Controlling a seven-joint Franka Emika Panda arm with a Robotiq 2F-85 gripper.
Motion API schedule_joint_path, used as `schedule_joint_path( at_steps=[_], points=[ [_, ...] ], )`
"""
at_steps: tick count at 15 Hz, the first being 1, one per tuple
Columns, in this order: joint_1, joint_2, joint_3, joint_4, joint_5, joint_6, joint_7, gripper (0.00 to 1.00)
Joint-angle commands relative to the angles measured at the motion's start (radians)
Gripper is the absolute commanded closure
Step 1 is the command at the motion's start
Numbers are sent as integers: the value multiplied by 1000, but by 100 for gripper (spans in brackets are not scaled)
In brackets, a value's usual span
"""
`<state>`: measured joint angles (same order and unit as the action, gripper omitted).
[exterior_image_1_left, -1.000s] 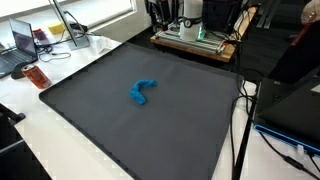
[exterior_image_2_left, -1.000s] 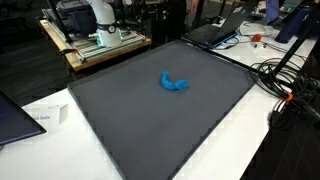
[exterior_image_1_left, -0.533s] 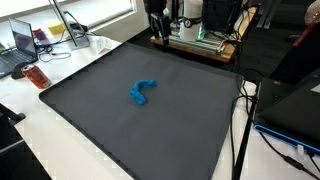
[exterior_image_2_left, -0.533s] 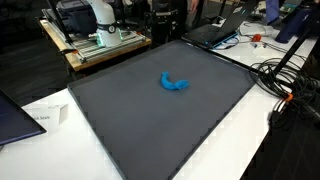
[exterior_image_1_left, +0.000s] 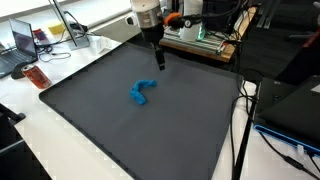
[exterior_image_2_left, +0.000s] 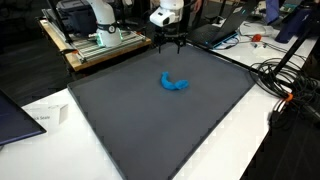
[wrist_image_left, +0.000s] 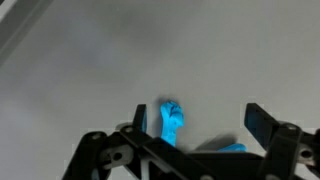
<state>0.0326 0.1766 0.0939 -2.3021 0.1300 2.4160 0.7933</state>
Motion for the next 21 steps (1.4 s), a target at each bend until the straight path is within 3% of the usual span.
schedule_joint_path(
  at_steps=[1, 14, 16, 19, 21],
  points=[
    [35, 115, -30, 64, 38, 59, 47, 0],
    [38, 299, -97, 123, 83, 151, 67, 0],
    [39, 316, -103, 134, 86, 156, 69, 8],
    [36, 329, -105, 145, 98, 147, 68, 36],
    [33, 335, -103, 151, 104, 136, 62, 48]
  ],
)
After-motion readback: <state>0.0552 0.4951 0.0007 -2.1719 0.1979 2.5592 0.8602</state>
